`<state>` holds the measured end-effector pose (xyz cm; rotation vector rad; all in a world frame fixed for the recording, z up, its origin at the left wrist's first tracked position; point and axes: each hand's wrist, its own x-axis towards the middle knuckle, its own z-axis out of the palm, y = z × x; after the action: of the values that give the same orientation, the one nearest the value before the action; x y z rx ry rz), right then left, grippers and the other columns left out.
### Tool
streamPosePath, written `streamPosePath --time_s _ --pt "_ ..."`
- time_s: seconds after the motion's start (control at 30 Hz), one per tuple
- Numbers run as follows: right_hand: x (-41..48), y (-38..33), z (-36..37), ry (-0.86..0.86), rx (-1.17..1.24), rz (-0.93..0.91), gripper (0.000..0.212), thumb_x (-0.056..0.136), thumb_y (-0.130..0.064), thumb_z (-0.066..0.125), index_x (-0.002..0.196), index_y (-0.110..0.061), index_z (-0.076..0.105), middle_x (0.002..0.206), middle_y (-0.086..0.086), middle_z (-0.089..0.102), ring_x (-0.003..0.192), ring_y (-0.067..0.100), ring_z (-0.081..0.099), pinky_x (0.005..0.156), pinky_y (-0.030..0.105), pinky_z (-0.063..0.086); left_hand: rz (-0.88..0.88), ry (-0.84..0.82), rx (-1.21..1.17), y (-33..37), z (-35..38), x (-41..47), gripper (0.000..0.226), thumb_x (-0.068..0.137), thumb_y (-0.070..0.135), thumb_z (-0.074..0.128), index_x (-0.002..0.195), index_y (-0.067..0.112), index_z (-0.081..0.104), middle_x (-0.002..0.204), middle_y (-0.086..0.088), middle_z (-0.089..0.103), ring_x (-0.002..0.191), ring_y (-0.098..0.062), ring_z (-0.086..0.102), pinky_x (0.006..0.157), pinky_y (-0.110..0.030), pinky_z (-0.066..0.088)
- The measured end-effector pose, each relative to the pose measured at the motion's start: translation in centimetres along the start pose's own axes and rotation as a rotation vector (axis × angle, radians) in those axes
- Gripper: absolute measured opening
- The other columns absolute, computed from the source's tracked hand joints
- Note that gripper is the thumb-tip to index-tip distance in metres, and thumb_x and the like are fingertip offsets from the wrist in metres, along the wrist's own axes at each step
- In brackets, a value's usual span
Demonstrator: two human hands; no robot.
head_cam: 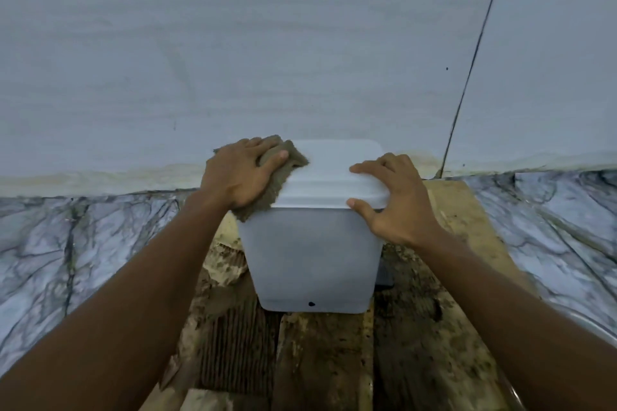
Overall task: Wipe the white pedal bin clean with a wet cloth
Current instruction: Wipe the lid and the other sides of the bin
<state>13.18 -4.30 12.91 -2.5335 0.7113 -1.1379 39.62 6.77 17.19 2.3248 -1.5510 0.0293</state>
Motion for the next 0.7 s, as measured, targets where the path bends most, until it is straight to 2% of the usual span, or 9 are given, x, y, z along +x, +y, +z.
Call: streamPosePath --time_s 0.1,0.17,0.2,0.23,0.27,0.3,0.33,0.47,0.7 --pt "0.8 -0.3 -1.4 -0.103 -0.065 -0.044 0.054 0.066 -0.048 0.081 0.111 -0.023 0.062 0.101 -0.004 0.051 0.098 0.018 0.045 0.082 0.039 0.046 -0.007 0.072 0.016 -0.3 0.3 -1.5 0.069 0.096 0.071 0.023 0.149 0.035 0.049 0.153 0.004 0.051 0.139 -0.024 0.044 0.114 -0.046 0.034" --pt "1.5 0.0 -2.2 -0.261 -0.087 -0.034 0.071 0.064 -0.059 0.081 0.123 -0.029 0.056 0.117 -0.004 0.051 0.114 0.018 0.044 0.098 0.042 0.044 0.005 0.096 0.066 0.2 0.7 -2.6 0.072 0.095 0.071 0.020 0.146 0.032 0.051 0.149 0.002 0.054 0.134 -0.024 0.047 0.113 -0.045 0.036" --pt "1.6 0.1 -2.5 -0.359 -0.089 -0.024 0.084 0.063 -0.066 0.079 0.135 -0.034 0.049 0.135 -0.005 0.047 0.131 0.018 0.036 0.112 0.040 0.035 0.008 0.098 0.075 0.3 0.9 -3.2 0.074 0.094 0.072 0.019 0.146 0.030 0.052 0.150 0.001 0.054 0.134 -0.024 0.046 0.114 -0.045 0.035" --pt "1.5 0.3 -2.7 -0.449 -0.092 -0.018 0.098 0.063 -0.074 0.075 0.146 -0.038 0.038 0.152 -0.009 0.035 0.146 0.014 0.021 0.121 0.037 0.019 0.013 0.102 0.079 0.3 1.0 -3.8 0.075 0.094 0.072 0.019 0.147 0.029 0.052 0.151 0.000 0.053 0.136 -0.024 0.045 0.115 -0.045 0.034" --pt "1.2 0.3 -2.7 -0.517 -0.098 -0.022 0.109 0.061 -0.082 0.068 0.152 -0.040 0.027 0.162 -0.013 0.019 0.152 0.008 0.004 0.124 0.035 0.005 0.012 0.105 0.076 0.3 1.1 -4.3 0.076 0.095 0.072 0.020 0.148 0.027 0.051 0.153 0.000 0.051 0.138 -0.024 0.043 0.117 -0.044 0.032" --pt "0.7 0.2 -2.5 -0.548 -0.107 -0.034 0.115 0.058 -0.089 0.062 0.154 -0.041 0.020 0.165 -0.015 0.009 0.152 0.006 -0.005 0.124 0.035 -0.004 0.006 0.104 0.073 0.3 1.2 -4.9 0.076 0.095 0.072 0.021 0.150 0.027 0.049 0.155 -0.001 0.048 0.141 -0.024 0.040 0.119 -0.044 0.028" --pt "0.1 0.1 -2.3 -0.540 -0.114 -0.039 0.118 0.056 -0.092 0.059 0.155 -0.040 0.020 0.166 -0.015 0.007 0.152 0.006 -0.007 0.125 0.038 -0.006 -0.006 0.100 0.071 0.3 1.2 -5.5 0.076 0.095 0.072 0.022 0.152 0.027 0.047 0.158 -0.001 0.044 0.145 -0.024 0.036 0.122 -0.043 0.024" --pt "-2.6 -0.8 -2.0 -0.371 -0.063 0.015 0.114 0.056 -0.095 0.055 0.152 -0.037 0.032 0.163 -0.011 0.020 0.153 0.009 0.007 0.125 0.046 0.005 -0.049 0.098 0.087 1.8 1.0 -7.3 0.079 0.093 0.073 0.018 0.157 0.031 0.038 0.166 0.000 0.031 0.154 -0.022 0.022 0.126 -0.041 0.011" --pt "-8.5 -2.6 -2.8 -0.073 -0.075 0.015 0.103 0.068 -0.081 0.064 0.149 -0.023 0.042 0.161 0.000 0.030 0.153 0.020 0.016 0.124 0.054 0.010 0.043 0.031 0.142 5.6 0.7 -8.7 0.083 0.094 0.076 0.010 0.163 0.030 0.014 0.172 -0.001 0.007 0.159 -0.019 -0.003 0.128 -0.043 -0.005"
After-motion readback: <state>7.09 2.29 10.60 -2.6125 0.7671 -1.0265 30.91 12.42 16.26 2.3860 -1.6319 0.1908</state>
